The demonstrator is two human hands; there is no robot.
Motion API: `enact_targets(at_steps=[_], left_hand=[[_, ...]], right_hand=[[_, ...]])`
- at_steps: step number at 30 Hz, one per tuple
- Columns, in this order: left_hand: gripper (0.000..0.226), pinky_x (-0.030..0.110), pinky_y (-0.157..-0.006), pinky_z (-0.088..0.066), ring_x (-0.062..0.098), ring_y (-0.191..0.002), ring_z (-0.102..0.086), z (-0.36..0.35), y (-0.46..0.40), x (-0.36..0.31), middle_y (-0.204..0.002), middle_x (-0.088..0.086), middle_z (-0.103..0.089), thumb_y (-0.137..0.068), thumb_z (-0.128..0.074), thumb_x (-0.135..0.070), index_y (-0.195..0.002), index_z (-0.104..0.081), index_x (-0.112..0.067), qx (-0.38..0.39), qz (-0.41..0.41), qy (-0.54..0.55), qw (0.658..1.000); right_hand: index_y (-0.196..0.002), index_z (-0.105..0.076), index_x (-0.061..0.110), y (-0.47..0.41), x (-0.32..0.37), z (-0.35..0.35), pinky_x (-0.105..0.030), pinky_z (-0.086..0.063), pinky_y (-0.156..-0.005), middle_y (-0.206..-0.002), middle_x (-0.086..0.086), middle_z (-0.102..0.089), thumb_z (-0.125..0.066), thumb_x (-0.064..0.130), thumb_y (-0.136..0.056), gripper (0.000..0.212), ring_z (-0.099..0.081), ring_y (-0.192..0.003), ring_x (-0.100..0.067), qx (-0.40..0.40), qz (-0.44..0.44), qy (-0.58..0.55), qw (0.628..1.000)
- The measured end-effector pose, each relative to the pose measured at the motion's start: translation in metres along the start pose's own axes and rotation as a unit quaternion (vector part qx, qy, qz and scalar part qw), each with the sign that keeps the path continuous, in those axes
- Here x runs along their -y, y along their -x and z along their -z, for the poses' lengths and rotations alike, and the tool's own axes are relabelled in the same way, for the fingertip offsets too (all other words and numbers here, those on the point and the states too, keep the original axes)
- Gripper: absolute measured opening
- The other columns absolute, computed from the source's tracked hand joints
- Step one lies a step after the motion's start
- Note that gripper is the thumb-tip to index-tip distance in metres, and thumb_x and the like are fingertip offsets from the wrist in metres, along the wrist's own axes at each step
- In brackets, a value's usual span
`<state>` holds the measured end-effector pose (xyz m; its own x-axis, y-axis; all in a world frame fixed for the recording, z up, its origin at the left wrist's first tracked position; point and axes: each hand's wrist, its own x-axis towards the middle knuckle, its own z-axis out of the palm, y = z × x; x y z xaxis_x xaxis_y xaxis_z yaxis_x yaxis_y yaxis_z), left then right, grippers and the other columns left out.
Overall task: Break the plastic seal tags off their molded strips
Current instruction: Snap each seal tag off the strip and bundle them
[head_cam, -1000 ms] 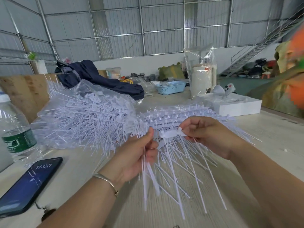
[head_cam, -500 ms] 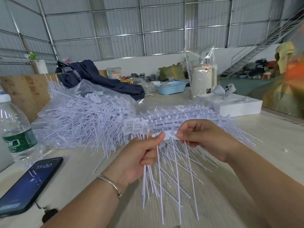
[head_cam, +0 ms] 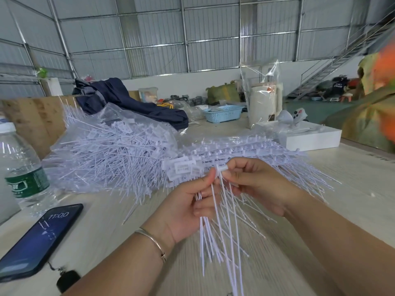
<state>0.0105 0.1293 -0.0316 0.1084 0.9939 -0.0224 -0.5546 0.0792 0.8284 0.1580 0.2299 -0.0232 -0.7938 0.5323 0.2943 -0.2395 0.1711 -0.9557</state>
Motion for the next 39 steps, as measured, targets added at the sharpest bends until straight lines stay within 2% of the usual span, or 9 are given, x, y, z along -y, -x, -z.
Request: enact_targets(at_steps=[5, 13, 16, 19, 23, 26, 31, 34, 39], left_hand=[[0.019, 0.013, -0.032, -0.013, 0.003, -0.044, -0.032, 0.002, -0.002, 0.001, -0.060, -0.004, -0.045, -0.079, -0.069, -0.028, -0.070, -0.059, -0.014, -0.088, -0.045, -0.073, 0.992], [0.023, 0.014, -0.034, -0.019, 0.005, -0.040, -0.022, 0.004, -0.002, 0.001, -0.053, -0.007, -0.028, -0.068, -0.077, -0.033, -0.073, -0.068, -0.013, -0.158, -0.063, -0.196, 0.966], [0.016, 0.014, -0.034, -0.019, 0.005, -0.039, -0.022, 0.007, -0.001, -0.001, -0.050, -0.008, -0.027, -0.066, -0.078, -0.030, -0.062, -0.070, -0.017, -0.146, -0.059, -0.227, 0.961], [0.021, 0.015, -0.035, -0.018, 0.007, -0.039, -0.021, 0.008, -0.001, -0.004, -0.049, -0.008, -0.027, -0.067, -0.082, -0.021, -0.055, -0.065, -0.019, -0.124, -0.037, -0.290, 0.948], [0.034, 0.014, -0.034, -0.016, 0.008, -0.038, -0.016, 0.007, 0.001, -0.008, -0.046, -0.007, -0.021, -0.055, -0.072, -0.024, -0.051, -0.038, -0.023, -0.072, 0.037, -0.342, 0.936], [0.045, 0.014, -0.033, -0.014, 0.006, -0.037, -0.016, 0.011, 0.006, -0.012, -0.048, -0.006, -0.019, -0.056, -0.070, -0.023, -0.059, -0.025, -0.022, -0.025, 0.071, -0.321, 0.944], [0.043, 0.014, -0.037, -0.018, 0.004, -0.041, -0.023, 0.009, 0.002, -0.005, -0.057, -0.004, -0.024, -0.063, -0.086, -0.007, -0.084, -0.048, -0.013, -0.070, -0.004, -0.238, 0.969], [0.026, 0.014, -0.036, -0.019, 0.005, -0.044, -0.024, 0.005, -0.003, 0.001, -0.058, -0.005, -0.028, -0.072, -0.077, -0.025, -0.069, -0.053, -0.016, -0.140, -0.038, -0.184, 0.972], [0.041, 0.015, -0.035, -0.022, 0.007, -0.042, -0.027, 0.007, -0.002, -0.003, -0.060, -0.002, -0.045, -0.081, -0.062, -0.053, -0.081, -0.051, -0.014, -0.201, -0.050, -0.201, 0.957]], right_hand=[[-0.088, -0.073, 0.012, -0.001, -0.002, 0.006, -0.015, -0.038, -0.052, -0.068, -0.007, -0.063, -0.064, 0.004, -0.086, 0.013, -0.053, -0.060, -0.011, -0.083, 0.046, 0.065, 0.993], [-0.092, -0.074, 0.003, 0.001, 0.002, 0.010, -0.008, -0.041, -0.057, -0.067, 0.008, -0.067, -0.066, 0.000, -0.085, 0.010, -0.055, -0.058, -0.002, -0.065, 0.052, 0.100, 0.991], [-0.089, -0.074, 0.004, 0.003, 0.006, 0.010, -0.009, -0.041, -0.058, -0.067, 0.010, -0.068, -0.063, -0.003, -0.087, 0.014, -0.055, -0.059, 0.002, -0.055, 0.035, 0.122, 0.990], [-0.081, -0.076, 0.007, 0.004, 0.010, 0.013, -0.023, -0.037, -0.065, -0.078, -0.008, -0.067, -0.064, -0.004, -0.085, 0.017, -0.049, -0.068, -0.017, -0.043, 0.008, 0.138, 0.989], [-0.075, -0.075, 0.008, 0.004, 0.011, 0.014, -0.022, -0.032, -0.057, -0.077, -0.020, -0.054, -0.063, -0.005, -0.082, 0.019, -0.039, -0.064, -0.017, 0.027, -0.031, 0.129, 0.991], [-0.074, -0.074, 0.007, 0.002, 0.008, 0.018, -0.016, -0.036, -0.055, -0.074, -0.006, -0.066, -0.059, -0.009, -0.083, 0.024, -0.043, -0.065, -0.011, 0.001, -0.038, 0.100, 0.994], [-0.085, -0.071, 0.008, -0.003, -0.002, 0.015, -0.017, -0.034, -0.053, -0.066, -0.005, -0.052, -0.061, -0.002, -0.089, 0.015, -0.041, -0.060, -0.013, -0.080, -0.020, 0.086, 0.993], [-0.093, -0.067, 0.005, -0.004, -0.002, 0.014, -0.020, -0.036, -0.055, -0.071, -0.006, -0.056, -0.051, -0.013, -0.090, 0.024, -0.046, -0.064, -0.014, -0.074, -0.029, 0.029, 0.996], [-0.095, -0.068, 0.000, -0.003, -0.001, 0.011, -0.026, -0.037, -0.063, -0.073, -0.007, -0.060, -0.044, -0.020, -0.089, 0.032, -0.048, -0.062, -0.015, -0.067, -0.038, 0.030, 0.997]])
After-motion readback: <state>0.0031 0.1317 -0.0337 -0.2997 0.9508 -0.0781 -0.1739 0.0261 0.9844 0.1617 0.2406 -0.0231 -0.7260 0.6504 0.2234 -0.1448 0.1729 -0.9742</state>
